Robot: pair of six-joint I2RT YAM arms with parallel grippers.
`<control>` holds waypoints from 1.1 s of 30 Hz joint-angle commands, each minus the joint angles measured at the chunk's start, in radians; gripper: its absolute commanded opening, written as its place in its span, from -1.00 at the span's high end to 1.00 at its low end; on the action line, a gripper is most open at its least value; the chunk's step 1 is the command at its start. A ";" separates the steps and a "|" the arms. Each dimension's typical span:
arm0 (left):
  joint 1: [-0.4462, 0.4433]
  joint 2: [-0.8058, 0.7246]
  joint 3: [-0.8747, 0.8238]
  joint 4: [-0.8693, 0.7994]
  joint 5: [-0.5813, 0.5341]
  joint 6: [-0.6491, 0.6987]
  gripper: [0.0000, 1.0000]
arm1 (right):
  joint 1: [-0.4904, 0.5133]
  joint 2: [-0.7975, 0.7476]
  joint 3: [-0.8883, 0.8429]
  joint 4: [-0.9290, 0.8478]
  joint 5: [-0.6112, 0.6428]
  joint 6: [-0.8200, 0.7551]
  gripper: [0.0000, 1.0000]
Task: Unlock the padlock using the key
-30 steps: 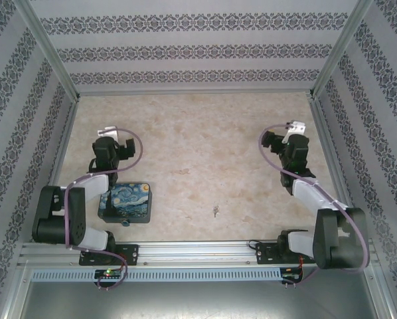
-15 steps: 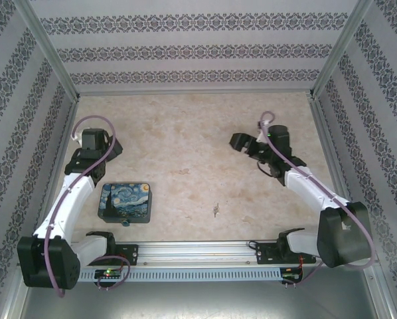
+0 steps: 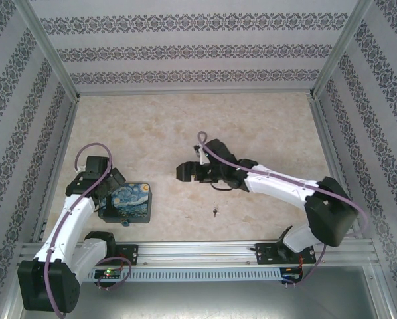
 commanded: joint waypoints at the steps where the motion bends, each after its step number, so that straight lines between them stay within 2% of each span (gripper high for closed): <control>1: 0.007 -0.019 -0.018 -0.020 0.054 0.014 -0.99 | 0.055 0.073 0.062 0.011 -0.022 0.051 -0.59; 7: 0.005 -0.049 -0.053 0.034 0.142 0.007 -0.99 | 0.151 0.181 0.130 0.039 -0.025 0.099 -0.47; 12: 0.002 -0.053 -0.074 0.071 0.207 -0.023 -0.99 | 0.186 0.232 0.164 0.053 -0.024 0.128 -0.31; 16: -0.005 -0.065 -0.095 0.101 0.246 -0.055 -0.99 | 0.191 0.265 0.174 0.053 -0.016 0.151 -0.14; 20: -0.009 -0.081 -0.113 0.113 0.264 -0.066 -0.99 | 0.192 0.292 0.174 0.073 -0.025 0.181 -0.05; 27: -0.022 -0.105 -0.138 0.139 0.303 -0.084 -0.99 | 0.195 0.335 0.198 0.093 -0.039 0.210 -0.01; 33: -0.053 -0.092 -0.137 0.176 0.331 -0.112 -0.99 | 0.163 0.354 0.214 0.098 -0.041 0.222 0.24</control>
